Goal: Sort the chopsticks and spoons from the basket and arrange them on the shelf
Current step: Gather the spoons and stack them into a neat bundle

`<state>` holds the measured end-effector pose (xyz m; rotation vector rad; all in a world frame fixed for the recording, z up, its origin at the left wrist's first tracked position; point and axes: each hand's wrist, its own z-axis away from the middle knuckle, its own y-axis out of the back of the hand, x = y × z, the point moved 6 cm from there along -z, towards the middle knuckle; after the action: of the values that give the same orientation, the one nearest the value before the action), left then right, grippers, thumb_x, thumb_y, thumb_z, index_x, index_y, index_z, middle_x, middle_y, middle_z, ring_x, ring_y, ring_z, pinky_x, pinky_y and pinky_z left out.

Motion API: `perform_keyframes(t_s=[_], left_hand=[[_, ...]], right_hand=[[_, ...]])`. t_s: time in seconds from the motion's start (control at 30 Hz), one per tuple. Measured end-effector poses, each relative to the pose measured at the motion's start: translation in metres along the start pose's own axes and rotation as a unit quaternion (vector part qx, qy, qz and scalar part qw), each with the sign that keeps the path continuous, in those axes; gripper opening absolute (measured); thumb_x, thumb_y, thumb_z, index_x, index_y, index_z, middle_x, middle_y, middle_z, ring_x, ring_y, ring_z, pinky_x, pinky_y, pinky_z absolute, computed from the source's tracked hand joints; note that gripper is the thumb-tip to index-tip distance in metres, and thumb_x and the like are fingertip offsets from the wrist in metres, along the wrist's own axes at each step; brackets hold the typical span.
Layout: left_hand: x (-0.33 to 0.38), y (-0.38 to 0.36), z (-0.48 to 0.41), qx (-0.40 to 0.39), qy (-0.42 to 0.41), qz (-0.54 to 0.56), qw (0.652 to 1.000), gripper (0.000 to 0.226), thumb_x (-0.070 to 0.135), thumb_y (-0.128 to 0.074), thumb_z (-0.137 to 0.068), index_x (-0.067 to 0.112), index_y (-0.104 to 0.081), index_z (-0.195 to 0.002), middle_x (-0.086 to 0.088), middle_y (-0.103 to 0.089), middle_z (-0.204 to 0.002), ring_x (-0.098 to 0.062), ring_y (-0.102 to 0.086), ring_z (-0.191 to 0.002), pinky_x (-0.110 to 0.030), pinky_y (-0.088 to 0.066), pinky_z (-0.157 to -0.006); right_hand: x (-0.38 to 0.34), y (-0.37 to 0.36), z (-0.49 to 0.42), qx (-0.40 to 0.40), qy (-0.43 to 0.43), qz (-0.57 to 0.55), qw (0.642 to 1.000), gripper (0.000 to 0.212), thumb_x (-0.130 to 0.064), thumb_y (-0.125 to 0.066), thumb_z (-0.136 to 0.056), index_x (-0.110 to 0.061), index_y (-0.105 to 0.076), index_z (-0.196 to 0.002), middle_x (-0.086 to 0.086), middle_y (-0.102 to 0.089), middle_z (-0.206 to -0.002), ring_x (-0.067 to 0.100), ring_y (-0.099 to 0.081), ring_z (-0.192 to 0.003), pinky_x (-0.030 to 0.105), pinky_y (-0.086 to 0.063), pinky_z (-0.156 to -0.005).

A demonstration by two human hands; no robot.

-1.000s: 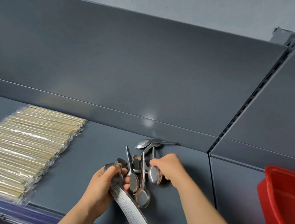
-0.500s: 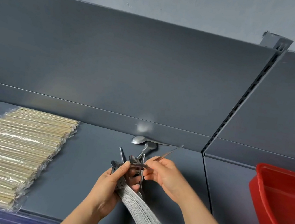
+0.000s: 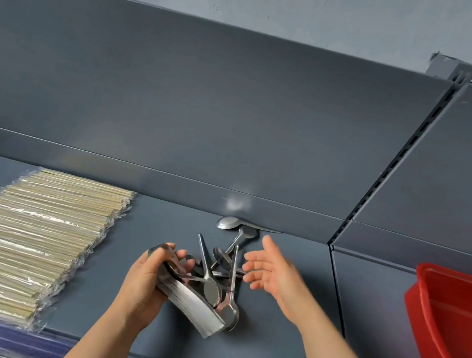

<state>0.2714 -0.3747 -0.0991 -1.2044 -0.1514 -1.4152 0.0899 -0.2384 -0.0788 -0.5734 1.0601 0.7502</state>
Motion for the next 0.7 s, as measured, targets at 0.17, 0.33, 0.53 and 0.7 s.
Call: perform_keyframes(t_s=[0.17, 0.33, 0.53, 0.7], left_hand=[[-0.001, 0.009, 0.001, 0.017, -0.001, -0.014, 1.0, 0.006, 0.014, -0.055, -0.09, 0.013, -0.058, -0.095, -0.007, -0.07, -0.074, -0.026, -0.072, -0.071, -0.032, -0.045, -0.06], [-0.008, 0.01, 0.006, 0.011, 0.018, 0.015, 1.0, 0.009, 0.014, -0.061, -0.089, 0.009, -0.059, -0.097, -0.015, -0.074, -0.087, -0.032, -0.073, -0.075, -0.03, -0.054, -0.052], [-0.016, 0.004, 0.007, -0.027, 0.01, 0.007, 1.0, 0.032, 0.018, -0.076, -0.067, 0.011, -0.063, -0.095, -0.011, -0.073, -0.086, -0.029, -0.073, -0.084, -0.033, -0.057, -0.058], [-0.02, -0.011, 0.007, -0.066, -0.015, 0.009, 0.998, 0.029, 0.007, -0.075, -0.068, 0.01, -0.063, -0.095, -0.014, -0.066, -0.081, -0.026, -0.068, -0.071, -0.036, -0.058, -0.063]], right_hand=[[0.01, -0.012, -0.019, 0.088, -0.016, 0.335, 0.938, 0.032, -0.037, -0.069, -0.079, -0.011, -0.056, -0.066, 0.005, -0.052, -0.057, 0.015, -0.055, -0.043, 0.021, -0.039, -0.047], [0.005, -0.015, -0.032, 0.131, -0.003, 0.414, 0.901, 0.044, -0.02, -0.063, -0.074, -0.015, -0.03, -0.046, -0.003, -0.026, -0.04, 0.018, -0.026, -0.048, 0.027, -0.02, -0.046], [-0.021, 0.021, -0.021, 0.175, 0.022, 0.199, 0.964, 0.02, -0.009, -0.054, -0.085, -0.012, -0.049, -0.065, 0.005, -0.052, -0.057, 0.018, -0.038, -0.045, 0.025, -0.027, -0.046], [-0.019, 0.006, 0.007, 0.108, -0.007, -0.031, 0.994, 0.012, -0.002, -0.052, -0.091, -0.006, -0.054, -0.08, 0.007, -0.062, -0.056, 0.015, -0.052, -0.041, 0.022, -0.038, -0.036]])
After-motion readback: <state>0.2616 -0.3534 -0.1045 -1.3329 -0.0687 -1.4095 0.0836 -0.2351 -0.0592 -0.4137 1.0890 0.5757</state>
